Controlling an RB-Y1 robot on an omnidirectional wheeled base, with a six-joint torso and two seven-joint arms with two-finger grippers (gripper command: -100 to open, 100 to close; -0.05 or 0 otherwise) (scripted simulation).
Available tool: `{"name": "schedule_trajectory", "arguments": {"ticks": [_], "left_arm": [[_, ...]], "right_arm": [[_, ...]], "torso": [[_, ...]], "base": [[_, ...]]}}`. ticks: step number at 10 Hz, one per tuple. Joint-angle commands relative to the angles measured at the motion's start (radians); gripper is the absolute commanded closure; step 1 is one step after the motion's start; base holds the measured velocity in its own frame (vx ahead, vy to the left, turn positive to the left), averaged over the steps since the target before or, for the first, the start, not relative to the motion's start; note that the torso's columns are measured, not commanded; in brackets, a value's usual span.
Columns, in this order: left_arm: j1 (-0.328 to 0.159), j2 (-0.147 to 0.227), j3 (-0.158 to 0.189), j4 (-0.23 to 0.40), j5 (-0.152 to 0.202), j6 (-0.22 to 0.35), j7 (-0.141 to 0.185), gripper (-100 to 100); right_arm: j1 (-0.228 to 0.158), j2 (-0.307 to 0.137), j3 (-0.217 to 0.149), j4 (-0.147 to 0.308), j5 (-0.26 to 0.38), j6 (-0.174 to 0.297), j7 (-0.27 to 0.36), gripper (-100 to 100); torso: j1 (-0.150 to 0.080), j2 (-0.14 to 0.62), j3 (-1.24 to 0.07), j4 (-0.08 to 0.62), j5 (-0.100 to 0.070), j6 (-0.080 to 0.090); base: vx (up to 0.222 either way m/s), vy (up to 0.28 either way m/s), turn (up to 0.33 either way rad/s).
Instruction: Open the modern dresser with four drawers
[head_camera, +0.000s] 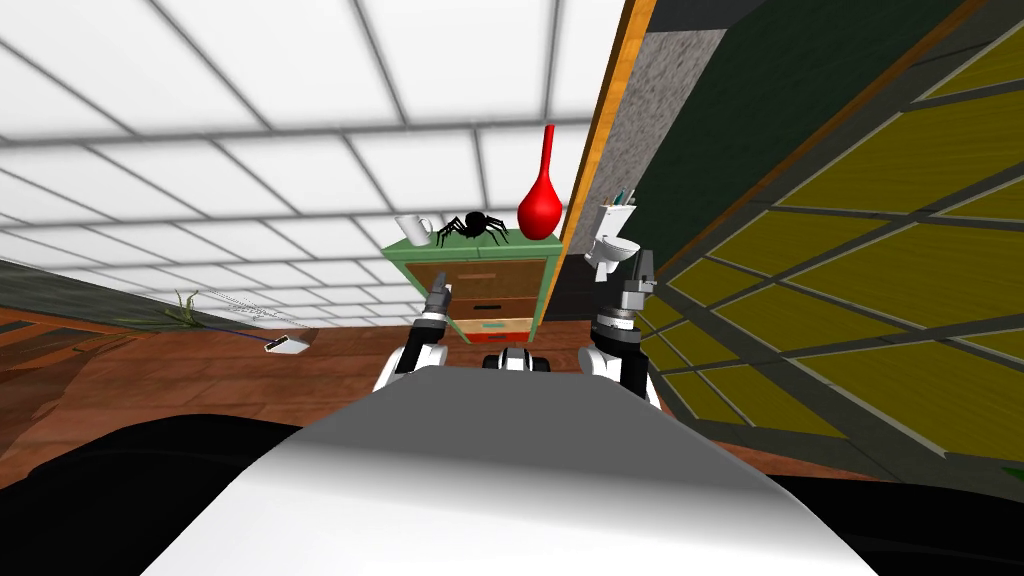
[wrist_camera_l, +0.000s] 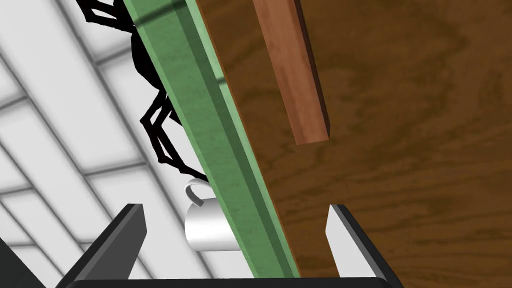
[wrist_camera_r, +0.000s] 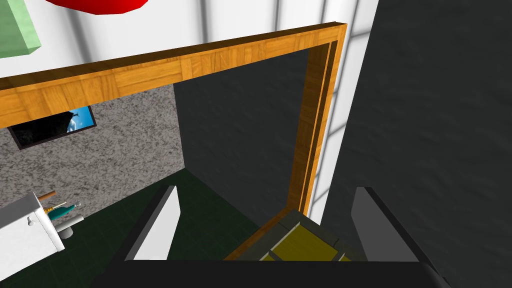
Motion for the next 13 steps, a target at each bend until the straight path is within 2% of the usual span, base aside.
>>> {"name": "schedule_trajectory", "arguments": {"ticks": [1, 9, 10, 11, 12, 13], "left_arm": [[0.000, 0.015, -0.004, 0.003, -0.006, 0.051, 0.003, -100], [-0.008, 0.066, -0.016, 0.025, -0.024, 0.196, 0.012, -100], [-0.008, 0.057, -0.017, 0.025, -0.024, 0.180, 0.009, -100], [0.000, 0.060, -0.016, -0.003, -0.024, 0.205, 0.011, -100], [-0.002, 0.058, -0.017, 0.011, -0.025, 0.191, 0.010, -100], [-0.001, 0.058, -0.017, 0.009, -0.025, 0.193, 0.010, 100]], "right_arm": [[0.000, 0.000, 0.000, 0.000, 0.000, 0.000, 0.000, 0], [0.000, 0.000, 0.000, 0.000, 0.000, 0.000, 0.000, 0], [0.000, 0.000, 0.000, 0.000, 0.000, 0.000, 0.000, 0], [0.000, 0.000, 0.000, 0.000, 0.000, 0.000, 0.000, 0], [0.000, 0.000, 0.000, 0.000, 0.000, 0.000, 0.000, 0], [0.000, 0.000, 0.000, 0.000, 0.000, 0.000, 0.000, 0]], "torso": [[0.000, 0.000, 0.000, 0.000, 0.000, 0.000], [0.000, 0.000, 0.000, 0.000, 0.000, 0.000], [0.000, -0.001, 0.000, 0.000, 0.000, 0.000], [0.000, 0.000, 0.000, 0.000, 0.000, 0.000], [0.001, -0.003, -0.002, -0.001, 0.000, 0.000], [0.000, -0.001, -0.001, -0.001, 0.000, 0.000]], "base": [[0.018, -0.006, -0.036], [0.020, -0.007, -0.037], [0.008, -0.002, -0.009], [0.074, 0.014, -0.021], [0.047, 0.010, -0.006], [0.007, 0.002, 0.001]]}}
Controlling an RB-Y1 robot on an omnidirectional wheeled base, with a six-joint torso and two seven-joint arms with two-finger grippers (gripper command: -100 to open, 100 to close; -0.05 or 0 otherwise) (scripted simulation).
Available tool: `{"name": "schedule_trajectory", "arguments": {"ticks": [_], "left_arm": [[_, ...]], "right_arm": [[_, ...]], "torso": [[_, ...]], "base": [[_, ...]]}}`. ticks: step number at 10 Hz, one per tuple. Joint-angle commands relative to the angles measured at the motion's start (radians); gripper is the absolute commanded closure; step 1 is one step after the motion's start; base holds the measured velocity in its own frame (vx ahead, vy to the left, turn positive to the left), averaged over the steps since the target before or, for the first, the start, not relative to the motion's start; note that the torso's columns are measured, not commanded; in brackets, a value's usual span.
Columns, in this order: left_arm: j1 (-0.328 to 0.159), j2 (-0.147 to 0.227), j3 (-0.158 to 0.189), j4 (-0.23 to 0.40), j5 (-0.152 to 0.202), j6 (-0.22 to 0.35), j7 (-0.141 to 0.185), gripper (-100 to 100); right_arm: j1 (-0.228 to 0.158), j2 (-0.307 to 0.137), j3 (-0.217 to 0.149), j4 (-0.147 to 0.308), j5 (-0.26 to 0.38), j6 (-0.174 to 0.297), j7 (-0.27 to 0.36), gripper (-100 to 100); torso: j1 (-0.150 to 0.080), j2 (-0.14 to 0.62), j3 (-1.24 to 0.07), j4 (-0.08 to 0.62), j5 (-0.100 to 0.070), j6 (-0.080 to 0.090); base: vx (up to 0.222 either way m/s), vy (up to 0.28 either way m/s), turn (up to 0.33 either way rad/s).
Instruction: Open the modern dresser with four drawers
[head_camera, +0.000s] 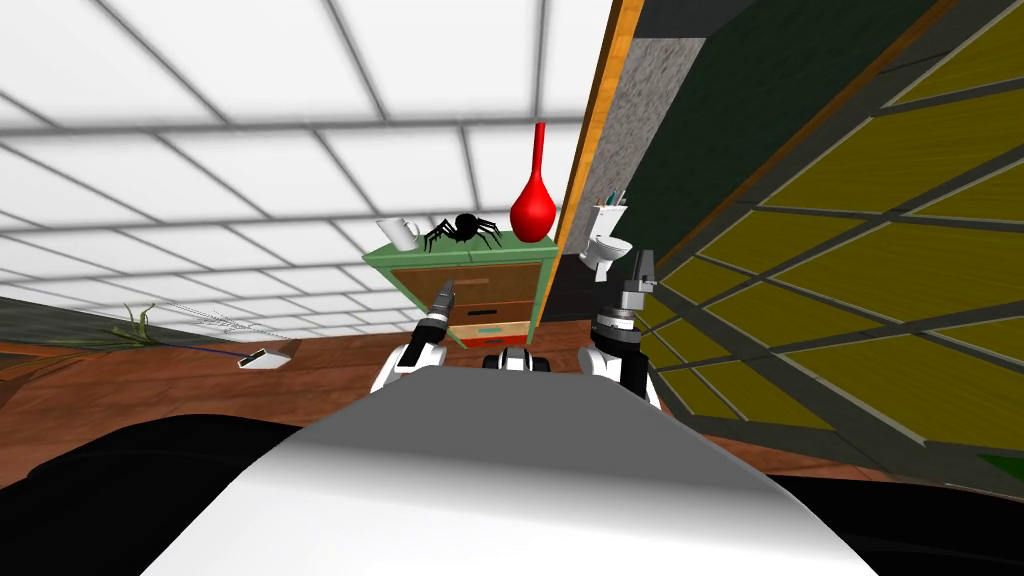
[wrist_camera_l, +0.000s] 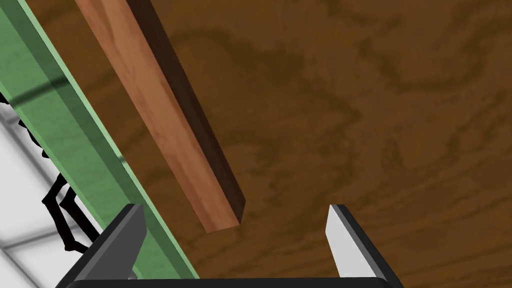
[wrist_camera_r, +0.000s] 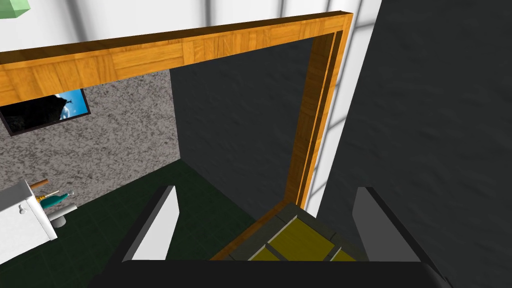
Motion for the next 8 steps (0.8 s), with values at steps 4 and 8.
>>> {"name": "schedule_trajectory", "arguments": {"ticks": [4, 8], "left_arm": [[0.031, 0.008, -0.012, -0.039, 0.001, 0.001, 0.001, 100], [0.039, 0.013, -0.009, -0.069, 0.002, 0.046, 0.001, -100]], "right_arm": [[-0.001, 0.000, 0.000, 0.000, 0.000, 0.000, 0.000, 0], [0.000, 0.000, 0.000, 0.000, 0.000, 0.000, 0.000, 0]], "torso": [[-0.001, 0.008, 0.006, 0.003, 0.000, 0.000], [0.000, -0.012, -0.008, -0.003, 0.000, 0.000]], "base": [[-0.181, -0.018, 0.028], [0.071, 0.007, -0.022]]}}
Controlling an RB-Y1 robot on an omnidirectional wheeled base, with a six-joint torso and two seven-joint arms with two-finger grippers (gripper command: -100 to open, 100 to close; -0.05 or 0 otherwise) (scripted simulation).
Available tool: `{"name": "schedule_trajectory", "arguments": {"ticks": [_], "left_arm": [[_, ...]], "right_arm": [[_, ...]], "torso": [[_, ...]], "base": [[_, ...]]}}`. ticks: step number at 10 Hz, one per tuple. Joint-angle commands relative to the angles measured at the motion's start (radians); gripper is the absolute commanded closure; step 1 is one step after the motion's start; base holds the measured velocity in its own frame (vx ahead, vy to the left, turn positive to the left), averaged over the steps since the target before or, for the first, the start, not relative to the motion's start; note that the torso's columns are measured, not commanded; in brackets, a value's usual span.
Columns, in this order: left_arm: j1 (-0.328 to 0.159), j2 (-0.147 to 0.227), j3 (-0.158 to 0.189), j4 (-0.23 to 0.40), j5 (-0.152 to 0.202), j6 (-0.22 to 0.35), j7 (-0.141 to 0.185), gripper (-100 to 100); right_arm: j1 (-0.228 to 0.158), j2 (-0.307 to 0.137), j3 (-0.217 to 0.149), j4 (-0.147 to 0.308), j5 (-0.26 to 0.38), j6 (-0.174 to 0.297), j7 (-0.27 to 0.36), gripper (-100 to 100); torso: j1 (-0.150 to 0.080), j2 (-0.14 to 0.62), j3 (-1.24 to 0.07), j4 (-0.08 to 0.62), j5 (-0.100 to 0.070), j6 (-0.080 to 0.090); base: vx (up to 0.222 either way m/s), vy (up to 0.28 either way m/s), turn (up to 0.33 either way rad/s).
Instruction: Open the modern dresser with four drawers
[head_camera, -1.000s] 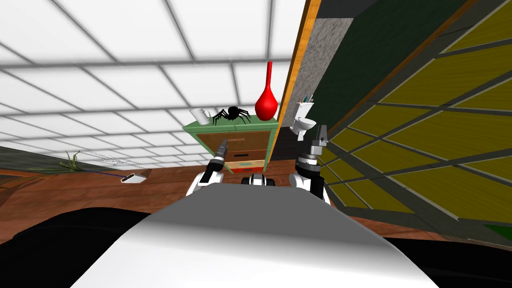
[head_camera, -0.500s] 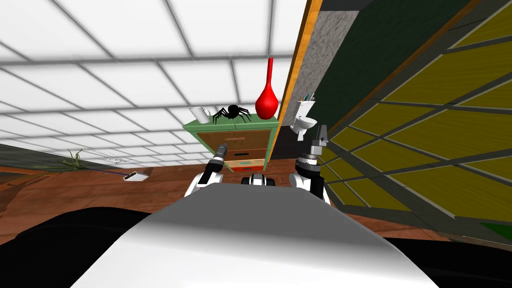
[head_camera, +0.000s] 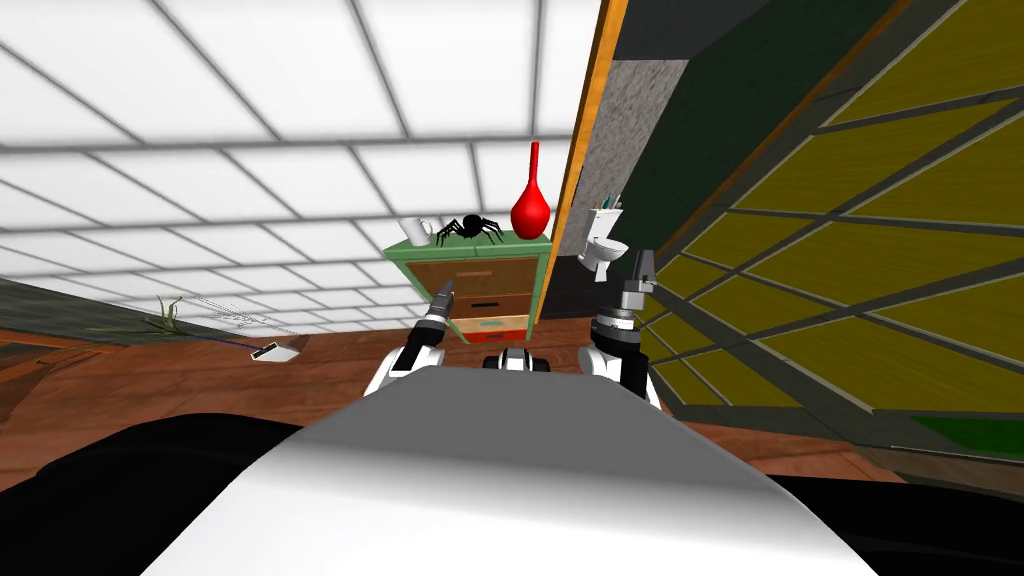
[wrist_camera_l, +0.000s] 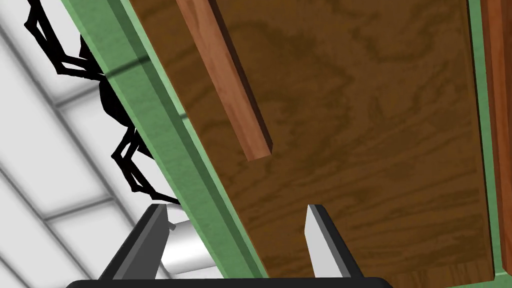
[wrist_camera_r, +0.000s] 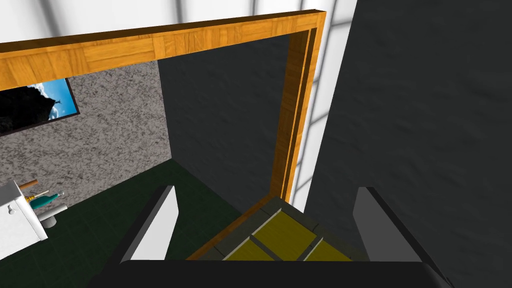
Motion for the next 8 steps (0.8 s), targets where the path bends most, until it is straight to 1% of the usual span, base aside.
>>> {"name": "schedule_trajectory", "arguments": {"ticks": [1, 2, 3, 4, 5, 6, 7, 8], "left_arm": [[0.008, 0.006, 0.002, -0.024, 0.002, 0.036, 0.001, -100], [0.012, 0.009, 0.003, -0.035, 0.003, 0.052, 0.001, -100], [0.010, 0.007, 0.002, -0.028, 0.002, 0.039, 0.001, -100], [-0.021, -0.005, 0.032, -0.012, -0.001, 0.063, 0.002, -100], [-0.036, -0.010, 0.047, -0.004, -0.003, 0.073, 0.003, -100], [-0.067, -0.022, 0.077, 0.013, -0.006, 0.093, 0.004, -100], [-0.082, -0.028, 0.092, 0.022, -0.007, 0.103, 0.004, -100], [-0.112, -0.039, 0.122, 0.038, -0.010, 0.123, 0.005, -100]], "right_arm": [[0.000, 0.000, 0.000, 0.000, 0.000, 0.000, 0.000, 0], [0.000, 0.000, 0.000, 0.000, 0.000, 0.000, 0.000, 0], [0.000, 0.000, 0.000, 0.000, 0.000, 0.000, 0.000, 0], [0.000, 0.000, 0.000, 0.000, 0.000, 0.000, 0.000, 0], [-0.001, 0.000, 0.000, 0.000, 0.000, 0.000, 0.000, 0], [-0.001, 0.000, 0.000, 0.000, 0.000, 0.000, 0.000, 0], [-0.001, 0.000, 0.000, 0.000, 0.000, 0.000, 0.000, 0], [-0.001, 0.000, 0.000, 0.000, 0.000, 0.000, 0.000, 0]], "torso": [[-0.001, 0.005, 0.003, 0.002, 0.000, 0.000], [-0.001, 0.011, 0.007, 0.003, 0.000, 0.000], [-0.001, 0.014, 0.009, 0.004, 0.000, 0.000], [-0.001, 0.020, 0.012, 0.006, 0.000, 0.000], [0.000, 0.023, 0.014, 0.007, 0.000, 0.001], [0.000, 0.021, 0.013, 0.006, 0.000, 0.000], [-0.001, 0.018, 0.012, 0.005, 0.000, 0.000], [-0.001, 0.015, 0.010, 0.004, 0.000, 0.000]], "base": [[0.183, 0.001, -0.027], [0.180, -0.001, -0.032], [0.084, 0.000, -0.004], [-0.016, 0.009, -0.243], [-0.053, 0.022, -0.243], [-0.095, 0.008, -0.250], [-0.107, 0.003, -0.191], [-0.091, 0.000, -0.272]]}}
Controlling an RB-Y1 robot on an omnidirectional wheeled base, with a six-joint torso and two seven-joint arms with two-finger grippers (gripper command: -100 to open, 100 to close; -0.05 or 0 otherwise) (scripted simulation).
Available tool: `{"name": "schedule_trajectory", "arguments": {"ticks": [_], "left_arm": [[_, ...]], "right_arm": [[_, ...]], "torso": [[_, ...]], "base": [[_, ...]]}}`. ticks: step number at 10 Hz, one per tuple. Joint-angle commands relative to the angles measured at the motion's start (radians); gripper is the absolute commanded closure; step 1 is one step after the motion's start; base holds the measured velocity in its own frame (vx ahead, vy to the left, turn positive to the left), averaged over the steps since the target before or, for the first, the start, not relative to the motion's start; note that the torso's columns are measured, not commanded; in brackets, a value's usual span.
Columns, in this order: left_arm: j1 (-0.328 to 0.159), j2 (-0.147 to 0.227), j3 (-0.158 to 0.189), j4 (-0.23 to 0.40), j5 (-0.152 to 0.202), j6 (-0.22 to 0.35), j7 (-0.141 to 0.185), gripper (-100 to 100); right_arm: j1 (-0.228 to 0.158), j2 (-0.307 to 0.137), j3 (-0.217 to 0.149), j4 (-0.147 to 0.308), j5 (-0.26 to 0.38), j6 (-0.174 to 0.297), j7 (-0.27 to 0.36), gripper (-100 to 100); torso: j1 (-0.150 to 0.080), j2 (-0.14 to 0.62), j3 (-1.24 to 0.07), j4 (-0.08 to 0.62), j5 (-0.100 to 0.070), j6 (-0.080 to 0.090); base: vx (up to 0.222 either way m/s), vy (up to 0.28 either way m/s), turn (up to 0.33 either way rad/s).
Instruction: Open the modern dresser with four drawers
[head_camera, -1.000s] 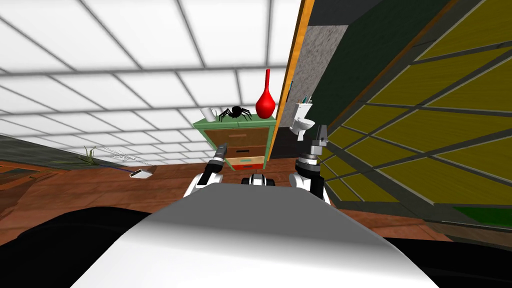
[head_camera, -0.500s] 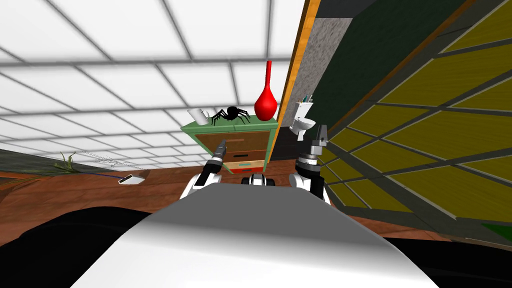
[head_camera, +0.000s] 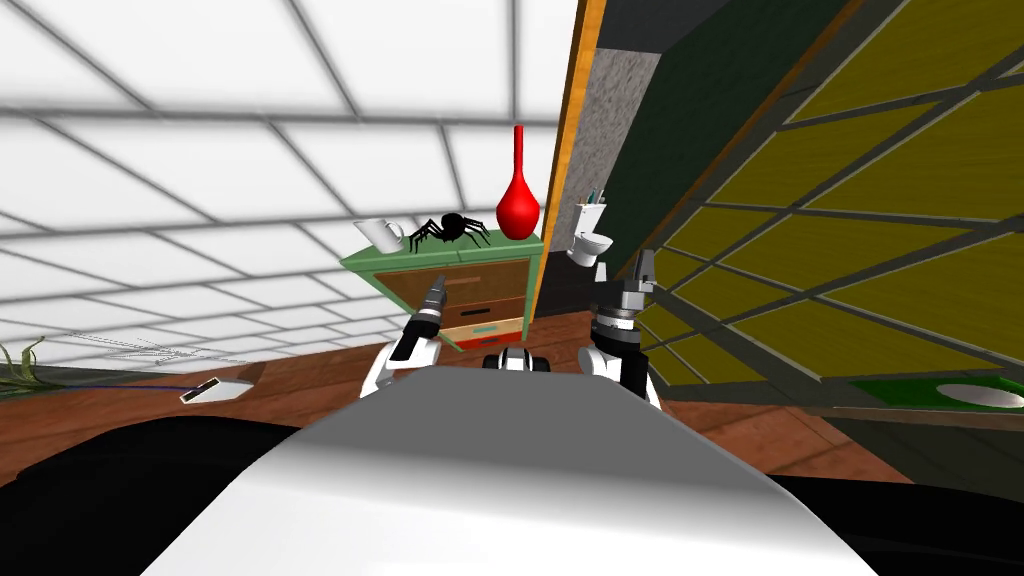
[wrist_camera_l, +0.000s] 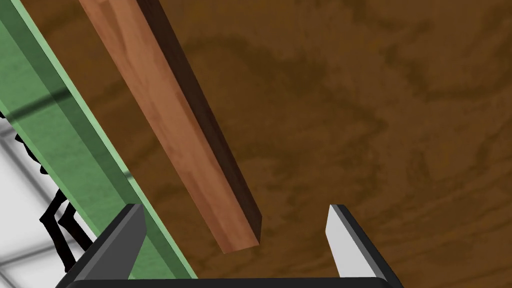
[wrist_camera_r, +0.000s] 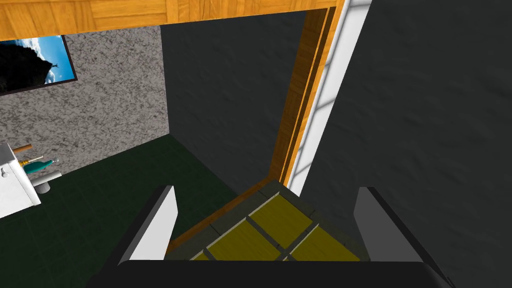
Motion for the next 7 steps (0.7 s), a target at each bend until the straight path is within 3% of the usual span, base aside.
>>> {"name": "schedule_trajectory", "arguments": {"ticks": [1, 2, 3, 4, 7], "left_arm": [[-0.053, -0.026, 0.053, 0.031, -0.009, 0.034, 0.000, -100], [-0.068, -0.032, 0.068, 0.040, -0.010, 0.044, 0.001, -100], [-0.058, -0.028, 0.057, 0.031, -0.009, 0.038, 0.000, -100], [-0.038, -0.021, 0.038, 0.023, -0.007, 0.024, 0.000, 100], [0.024, 0.002, -0.022, -0.010, -0.001, -0.017, -0.003, 100]], "right_arm": [[0.000, 0.000, 0.000, 0.000, 0.000, 0.000, 0.000, 0], [0.000, 0.000, 0.000, 0.000, 0.000, 0.000, 0.000, 0], [0.000, 0.000, 0.000, 0.000, 0.000, 0.000, 0.000, 0], [0.000, 0.000, 0.000, 0.000, 0.000, 0.000, 0.000, 0], [0.001, 0.000, 0.000, 0.000, 0.000, 0.000, 0.000, 0]], "torso": [[0.000, -0.003, -0.002, -0.001, 0.000, 0.001], [0.000, -0.005, -0.003, -0.001, 0.000, 0.000], [0.001, -0.004, -0.003, -0.001, 0.000, 0.000], [0.001, -0.004, -0.003, -0.001, 0.000, 0.000], [-0.003, -0.003, -0.003, 0.001, -0.002, 0.001]], "base": [[-0.068, 0.000, -0.242], [-0.058, 0.008, -0.155], [-0.027, 0.006, -0.026], [0.031, -0.001, 0.236], [0.079, -0.009, 0.251]]}}
